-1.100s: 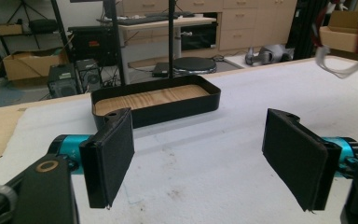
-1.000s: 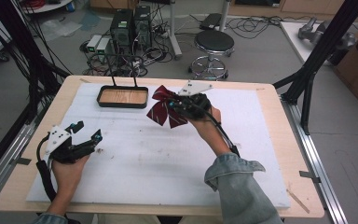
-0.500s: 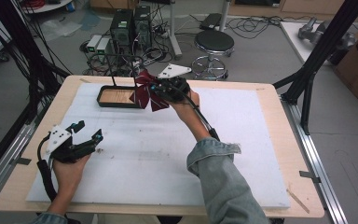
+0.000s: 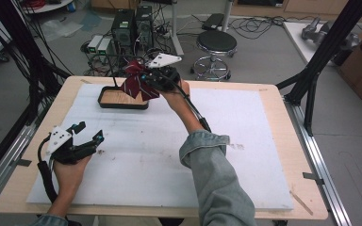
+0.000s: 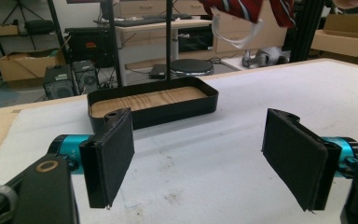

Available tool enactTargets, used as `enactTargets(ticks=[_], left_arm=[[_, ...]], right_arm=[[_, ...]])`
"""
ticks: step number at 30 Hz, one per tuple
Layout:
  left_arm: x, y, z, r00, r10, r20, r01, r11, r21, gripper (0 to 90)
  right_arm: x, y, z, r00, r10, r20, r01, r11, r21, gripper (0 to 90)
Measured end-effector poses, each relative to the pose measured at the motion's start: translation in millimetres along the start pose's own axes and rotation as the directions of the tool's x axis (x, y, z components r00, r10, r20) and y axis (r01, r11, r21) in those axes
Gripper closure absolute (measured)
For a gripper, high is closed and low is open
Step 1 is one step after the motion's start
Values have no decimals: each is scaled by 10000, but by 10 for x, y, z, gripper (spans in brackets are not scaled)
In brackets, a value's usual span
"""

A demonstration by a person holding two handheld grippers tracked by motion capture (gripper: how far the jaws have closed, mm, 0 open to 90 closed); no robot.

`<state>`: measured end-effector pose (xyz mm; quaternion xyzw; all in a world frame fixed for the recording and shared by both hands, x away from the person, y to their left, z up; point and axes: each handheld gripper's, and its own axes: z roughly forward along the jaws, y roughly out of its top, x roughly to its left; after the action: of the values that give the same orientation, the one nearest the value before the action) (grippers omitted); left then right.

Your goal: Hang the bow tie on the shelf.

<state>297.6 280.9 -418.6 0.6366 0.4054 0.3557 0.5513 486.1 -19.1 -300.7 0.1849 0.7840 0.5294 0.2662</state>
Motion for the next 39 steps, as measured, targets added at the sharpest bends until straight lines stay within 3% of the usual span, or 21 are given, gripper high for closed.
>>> enactTargets(ticks=[8, 15, 21, 29, 39], left_arm=[[11, -3, -1, 10000, -14, 5, 14, 10000, 34, 251], [19, -7, -2, 10000, -48, 13, 48, 10000, 40, 251], [17, -6, 0, 10000, -25, 7, 25, 10000, 62, 251], [16, -10, 2, 10000, -46, 29, 46, 10000, 60, 251], [17, -12, 2, 10000, -68, 54, 68, 10000, 66, 251]], right_arm=[[-151, 89, 177, 9975, 188, 675, -204, 9995, 230, 745], [-296, -27, 223, 9919, 530, 1153, -631, 9944, 854, 744], [-321, -87, 258, 9891, 515, 1380, -694, 9894, 1279, 744], [-308, -202, 347, 9892, 585, 1346, -820, 9809, 1763, 743], [-246, -270, 471, 9887, 565, 1388, -821, 9790, 1865, 739]])
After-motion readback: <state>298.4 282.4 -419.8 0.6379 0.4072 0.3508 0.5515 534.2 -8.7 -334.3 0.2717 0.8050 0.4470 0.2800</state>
